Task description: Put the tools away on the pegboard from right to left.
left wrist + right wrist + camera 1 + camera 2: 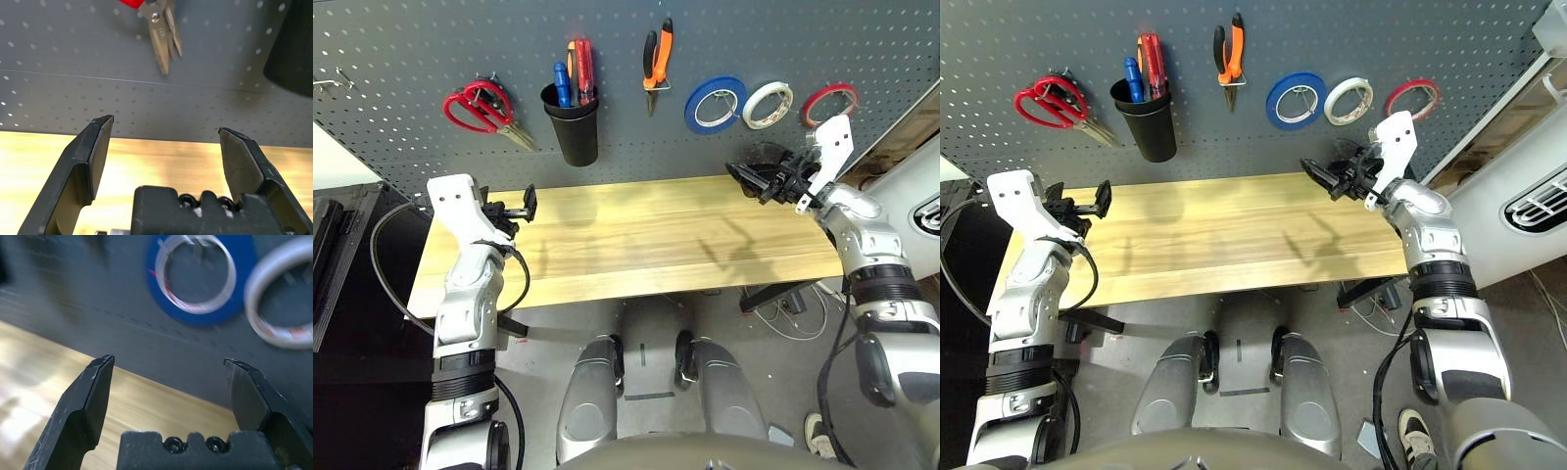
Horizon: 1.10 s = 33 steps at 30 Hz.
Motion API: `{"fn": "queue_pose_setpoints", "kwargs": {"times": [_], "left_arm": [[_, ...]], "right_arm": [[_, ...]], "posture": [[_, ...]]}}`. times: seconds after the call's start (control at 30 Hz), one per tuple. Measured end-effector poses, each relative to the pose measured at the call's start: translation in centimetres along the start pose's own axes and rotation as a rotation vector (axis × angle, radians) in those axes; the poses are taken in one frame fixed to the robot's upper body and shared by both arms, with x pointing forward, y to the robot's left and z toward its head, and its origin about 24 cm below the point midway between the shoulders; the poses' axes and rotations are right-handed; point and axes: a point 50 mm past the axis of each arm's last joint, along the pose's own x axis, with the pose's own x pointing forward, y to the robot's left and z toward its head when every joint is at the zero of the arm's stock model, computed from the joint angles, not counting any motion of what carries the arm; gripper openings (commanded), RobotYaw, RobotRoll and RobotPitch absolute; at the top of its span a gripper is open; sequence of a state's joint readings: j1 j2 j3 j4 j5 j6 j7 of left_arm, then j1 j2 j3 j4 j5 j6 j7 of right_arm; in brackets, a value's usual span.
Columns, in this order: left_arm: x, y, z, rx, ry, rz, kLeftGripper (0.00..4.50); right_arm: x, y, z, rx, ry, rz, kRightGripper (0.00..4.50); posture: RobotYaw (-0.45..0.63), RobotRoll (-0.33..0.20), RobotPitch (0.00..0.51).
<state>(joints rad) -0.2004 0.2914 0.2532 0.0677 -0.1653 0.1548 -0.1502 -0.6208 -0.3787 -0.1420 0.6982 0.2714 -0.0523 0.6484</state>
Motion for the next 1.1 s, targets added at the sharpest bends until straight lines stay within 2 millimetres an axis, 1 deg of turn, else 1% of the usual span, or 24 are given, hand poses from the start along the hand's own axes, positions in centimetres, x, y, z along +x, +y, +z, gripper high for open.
{"fn": "queue_pose_setpoints", "kwargs": {"times": [0.1,0.2,0.27,0.4,0.47,0.53,0.63,0.83,1.1], "left_arm": [[0.0,0.2,-0.5,0.015,-0.018,0.006,4.48],[0.0,0.3,-0.7,0.021,-0.038,0.016,4.48],[0.0,0.5,-0.8,0.025,-0.064,0.028,4.48],[-0.1,0.9,-2.0,0.01,-0.056,0.087,4.48],[-0.2,1.0,-2.7,0.014,-0.051,0.103,4.48],[0.0,1.0,-3.0,0.022,-0.062,0.113,4.48],[0.3,0.8,-2.9,0.015,-0.086,0.114,4.48],[0.7,0.5,-2.3,0.011,-0.118,0.109,4.48],[0.9,0.4,-2.6,0.006,-0.114,0.108,4.48]], "right_arm": [[-0.1,-0.6,-1.0,-0.016,0.025,-0.1,4.5],[0.0,-1.3,-1.2,-0.026,0.012,-0.204,4.5],[-0.1,-1.4,-1.7,-0.036,0.004,-0.255,4.5],[-0.3,-0.9,-3.2,-0.041,0.0,-0.276,4.5],[-0.4,-0.7,-3.5,-0.048,-0.011,-0.278,4.5],[-0.3,-0.3,-3.6,-0.052,-0.04,-0.279,4.5],[-0.2,0.1,-3.5,-0.059,-0.073,-0.27,4.5],[-0.2,0.1,-3.3,-0.068,-0.097,-0.271,4.5],[-0.5,-0.3,-3.1,-0.072,-0.106,-0.281,4.5]], "posture": [[0.01,0.0,0.128],[0.01,0.0,0.126],[0.01,0.0,0.122],[0.01,0.0,0.113],[0.01,0.0,0.107],[0.01,0.0,0.103],[0.01,0.0,0.095],[0.01,0.0,0.078],[0.01,0.0,0.076]]}}
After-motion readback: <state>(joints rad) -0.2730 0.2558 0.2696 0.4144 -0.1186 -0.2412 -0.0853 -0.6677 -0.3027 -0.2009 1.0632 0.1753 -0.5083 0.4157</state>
